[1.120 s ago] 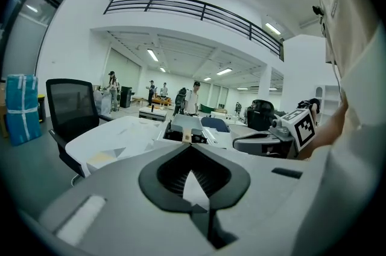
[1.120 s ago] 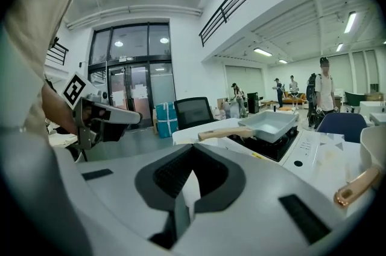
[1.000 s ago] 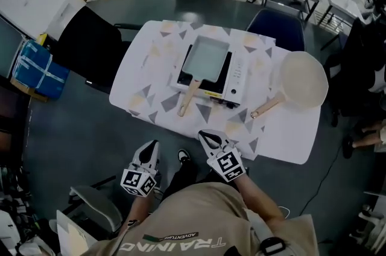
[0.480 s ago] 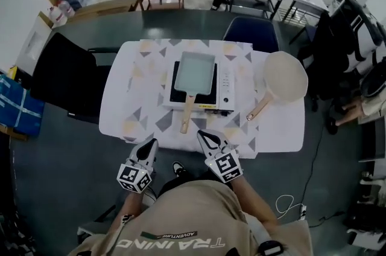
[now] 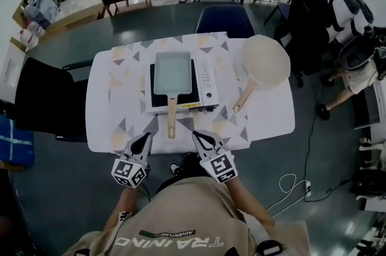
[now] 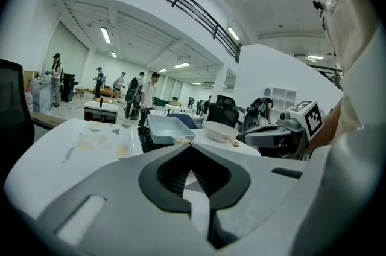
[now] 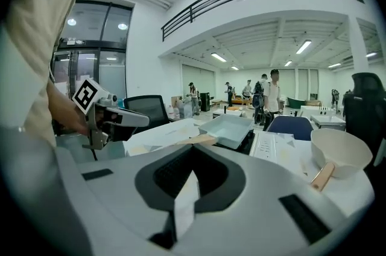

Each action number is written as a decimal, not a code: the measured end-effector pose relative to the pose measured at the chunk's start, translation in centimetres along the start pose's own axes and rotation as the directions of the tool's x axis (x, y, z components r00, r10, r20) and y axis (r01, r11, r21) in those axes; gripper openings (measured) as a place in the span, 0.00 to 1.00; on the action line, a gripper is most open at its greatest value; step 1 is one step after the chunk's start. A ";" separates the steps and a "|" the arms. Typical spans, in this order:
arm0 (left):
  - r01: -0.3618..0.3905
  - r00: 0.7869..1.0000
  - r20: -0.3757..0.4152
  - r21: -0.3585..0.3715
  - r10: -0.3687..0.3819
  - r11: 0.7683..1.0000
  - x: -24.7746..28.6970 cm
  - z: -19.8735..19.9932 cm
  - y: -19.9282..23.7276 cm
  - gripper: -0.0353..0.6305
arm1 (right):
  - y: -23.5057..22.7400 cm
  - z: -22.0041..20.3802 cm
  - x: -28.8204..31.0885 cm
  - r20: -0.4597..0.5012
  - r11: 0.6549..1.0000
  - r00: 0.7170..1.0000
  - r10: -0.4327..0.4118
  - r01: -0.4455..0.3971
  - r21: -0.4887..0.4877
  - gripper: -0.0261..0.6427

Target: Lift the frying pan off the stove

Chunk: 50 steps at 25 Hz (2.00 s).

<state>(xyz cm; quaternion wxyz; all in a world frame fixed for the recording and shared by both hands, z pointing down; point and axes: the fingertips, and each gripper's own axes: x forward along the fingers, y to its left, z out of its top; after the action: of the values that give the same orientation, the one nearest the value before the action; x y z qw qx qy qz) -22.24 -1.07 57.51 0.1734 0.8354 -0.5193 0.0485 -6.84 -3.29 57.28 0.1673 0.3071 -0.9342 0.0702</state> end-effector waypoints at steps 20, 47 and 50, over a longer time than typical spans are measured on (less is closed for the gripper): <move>0.079 0.992 -0.082 -0.241 -0.101 0.967 8.2 0.4 3.3 0.05 | -6.3 1.4 7.8 0.060 0.989 0.989 0.137 -0.133 -0.068 0.03; 0.287 0.751 -0.097 -0.842 -0.653 0.456 13.4 -3.2 0.5 0.36 | -6.3 2.3 6.4 -0.040 0.993 0.993 -0.108 0.106 -0.049 0.03; 0.288 0.722 -0.097 -0.858 -0.685 0.425 14.1 -3.5 0.0 0.37 | -6.3 1.8 6.1 -0.047 0.991 0.990 -0.133 0.132 -0.034 0.03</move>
<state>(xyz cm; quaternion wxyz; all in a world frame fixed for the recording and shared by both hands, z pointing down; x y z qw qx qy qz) -15.48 -11.85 64.45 0.6433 0.7473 -0.1562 -0.0575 -8.23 -12.12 57.93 0.1994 0.3639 -0.9084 0.0519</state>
